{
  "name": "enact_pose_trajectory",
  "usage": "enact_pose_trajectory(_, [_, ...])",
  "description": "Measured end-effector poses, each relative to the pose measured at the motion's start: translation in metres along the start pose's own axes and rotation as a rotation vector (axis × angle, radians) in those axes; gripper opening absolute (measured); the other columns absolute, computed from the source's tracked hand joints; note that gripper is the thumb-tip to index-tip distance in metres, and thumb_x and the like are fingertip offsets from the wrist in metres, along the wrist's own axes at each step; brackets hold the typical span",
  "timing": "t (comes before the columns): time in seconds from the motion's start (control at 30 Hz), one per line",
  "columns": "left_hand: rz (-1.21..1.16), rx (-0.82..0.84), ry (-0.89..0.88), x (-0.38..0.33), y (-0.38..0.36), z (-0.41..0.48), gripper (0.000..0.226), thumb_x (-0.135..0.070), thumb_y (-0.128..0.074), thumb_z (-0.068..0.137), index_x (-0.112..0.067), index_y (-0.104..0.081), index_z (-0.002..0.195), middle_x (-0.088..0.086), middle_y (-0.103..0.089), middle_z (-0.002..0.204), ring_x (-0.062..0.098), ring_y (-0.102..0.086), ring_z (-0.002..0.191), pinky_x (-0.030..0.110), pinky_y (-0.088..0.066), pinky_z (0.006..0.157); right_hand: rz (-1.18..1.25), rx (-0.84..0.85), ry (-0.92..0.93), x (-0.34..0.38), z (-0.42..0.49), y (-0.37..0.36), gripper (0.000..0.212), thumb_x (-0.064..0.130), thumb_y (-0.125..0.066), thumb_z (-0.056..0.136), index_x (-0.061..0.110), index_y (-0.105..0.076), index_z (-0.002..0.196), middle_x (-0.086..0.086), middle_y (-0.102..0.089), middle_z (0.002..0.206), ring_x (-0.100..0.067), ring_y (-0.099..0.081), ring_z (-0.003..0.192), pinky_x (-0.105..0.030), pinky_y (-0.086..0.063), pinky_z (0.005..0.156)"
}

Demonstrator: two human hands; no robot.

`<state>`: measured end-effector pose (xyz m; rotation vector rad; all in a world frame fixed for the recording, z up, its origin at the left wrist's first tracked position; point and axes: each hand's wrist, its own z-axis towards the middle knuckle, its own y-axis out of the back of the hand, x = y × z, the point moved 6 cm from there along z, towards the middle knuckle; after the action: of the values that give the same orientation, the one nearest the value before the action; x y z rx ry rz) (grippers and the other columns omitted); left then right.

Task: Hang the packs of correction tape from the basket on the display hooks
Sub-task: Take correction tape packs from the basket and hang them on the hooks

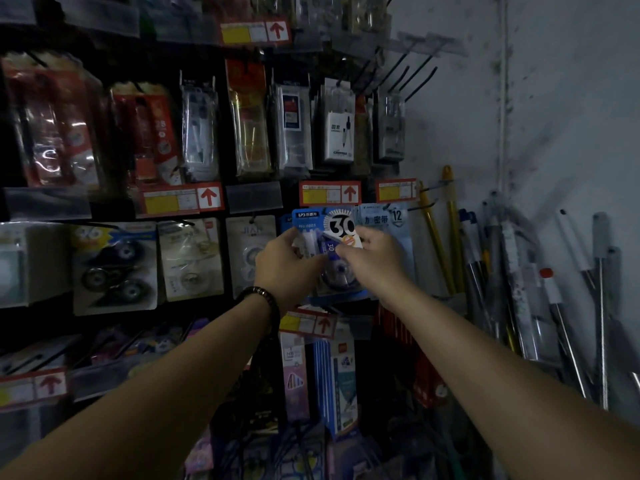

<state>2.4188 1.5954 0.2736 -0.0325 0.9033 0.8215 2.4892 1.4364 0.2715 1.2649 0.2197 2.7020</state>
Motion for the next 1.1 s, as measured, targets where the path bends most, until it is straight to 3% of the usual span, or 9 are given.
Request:
enact_pose_trajectory(0.1, [0.102, -0.013, 0.006, 0.011, -0.002, 0.009, 0.075, -0.029, -0.08, 0.089, -0.024, -0.046, 0.156, 0.007, -0.074, 0.121, 0.022, -0.075, 0.102, 0.044, -0.065, 0.089, -0.145, -0.01, 0.043, 0.001, 0.002, -0.012, 0.028, 0.018, -0.072, 0.092, 0.019, -0.07, 0.12, 0.0, -0.075, 0.105, -0.011, -0.069, 0.086, -0.025, -0.053, 0.063])
enact_pose_trajectory(0.23, [0.274, -0.022, -0.067, 0.017, -0.003, 0.011, 0.04, -0.025, -0.074, 0.09, -0.025, -0.061, 0.128, 0.005, -0.075, 0.106, 0.024, -0.074, 0.093, 0.043, -0.066, 0.082, -0.403, 0.0, 0.058, -0.002, 0.005, -0.026, 0.053, 0.032, -0.074, 0.087, 0.011, -0.058, 0.132, -0.012, -0.063, 0.125, -0.028, -0.064, 0.107, -0.027, -0.046, 0.073])
enact_pose_trajectory(0.4, [0.402, -0.006, -0.128, 0.016, 0.005, 0.005, 0.031, -0.026, -0.071, 0.09, -0.021, -0.065, 0.12, 0.004, -0.072, 0.108, 0.024, -0.07, 0.101, 0.028, -0.056, 0.072, -0.437, 0.081, 0.067, 0.001, -0.012, -0.024, 0.046, 0.028, -0.067, 0.092, 0.014, -0.063, 0.135, -0.009, -0.07, 0.12, -0.027, -0.066, 0.105, -0.031, -0.055, 0.078])
enact_pose_trajectory(0.53, [0.411, -0.013, -0.164, 0.006, 0.03, -0.028, 0.054, -0.024, -0.074, 0.093, -0.018, -0.056, 0.144, 0.005, -0.063, 0.127, 0.022, -0.064, 0.115, 0.034, -0.058, 0.091, -0.352, 0.023, 0.086, -0.001, -0.044, -0.009, 0.029, 0.018, -0.067, 0.096, 0.015, -0.067, 0.126, -0.003, -0.071, 0.107, -0.022, -0.07, 0.097, -0.031, -0.056, 0.076])
enact_pose_trajectory(0.67, [0.341, 0.033, -0.285, 0.001, 0.061, -0.099, 0.032, -0.024, -0.072, 0.095, -0.024, -0.065, 0.127, -0.009, -0.069, 0.104, 0.006, -0.068, 0.09, 0.028, -0.06, 0.081, -0.242, -0.016, 0.121, -0.005, -0.096, 0.007, 0.005, 0.018, -0.066, 0.1, 0.02, -0.069, 0.104, 0.009, -0.068, 0.094, 0.002, -0.063, 0.076, -0.009, -0.047, 0.061])
enact_pose_trajectory(0.73, [0.343, 0.119, -0.298, 0.014, 0.072, -0.143, 0.019, -0.026, -0.071, 0.096, -0.03, -0.068, 0.115, -0.012, -0.072, 0.092, 0.001, -0.068, 0.082, 0.019, -0.056, 0.072, -0.193, 0.017, 0.154, -0.009, -0.132, 0.007, 0.012, 0.019, -0.067, 0.1, 0.022, -0.07, 0.089, 0.012, -0.068, 0.079, 0.001, -0.065, 0.072, -0.011, -0.046, 0.055])
enact_pose_trajectory(0.9, [0.413, 0.483, -0.137, 0.092, 0.077, -0.258, 0.002, -0.037, -0.065, 0.096, -0.038, -0.066, 0.095, -0.02, -0.071, 0.083, -0.007, -0.067, 0.079, 0.011, -0.048, 0.067, -0.161, 0.368, -0.021, -0.056, -0.233, -0.041, 0.02, 0.024, -0.067, 0.101, 0.024, -0.07, 0.081, 0.0, -0.073, 0.073, -0.015, -0.07, 0.063, -0.042, -0.058, 0.066])
enact_pose_trajectory(1.0, [0.46, 0.634, 0.032, 0.161, 0.078, -0.326, 0.017, -0.051, -0.06, 0.093, -0.042, -0.068, 0.105, -0.025, -0.073, 0.091, -0.009, -0.068, 0.085, 0.022, -0.057, 0.077, -0.191, 0.659, -0.17, -0.101, -0.304, -0.083, 0.018, 0.031, -0.065, 0.103, 0.024, -0.072, 0.088, 0.0, -0.075, 0.079, -0.012, -0.071, 0.068, -0.035, -0.059, 0.067])
enact_pose_trajectory(1.1, [0.533, 0.733, 0.227, 0.234, 0.084, -0.395, 0.014, -0.051, -0.064, 0.096, -0.043, -0.068, 0.107, -0.027, -0.068, 0.084, -0.008, -0.065, 0.081, 0.006, -0.046, 0.069, -0.229, 0.85, -0.294, -0.145, -0.381, -0.12, 0.015, 0.03, -0.065, 0.101, 0.022, -0.075, 0.094, 0.002, -0.077, 0.084, -0.009, -0.073, 0.074, -0.025, -0.055, 0.068])
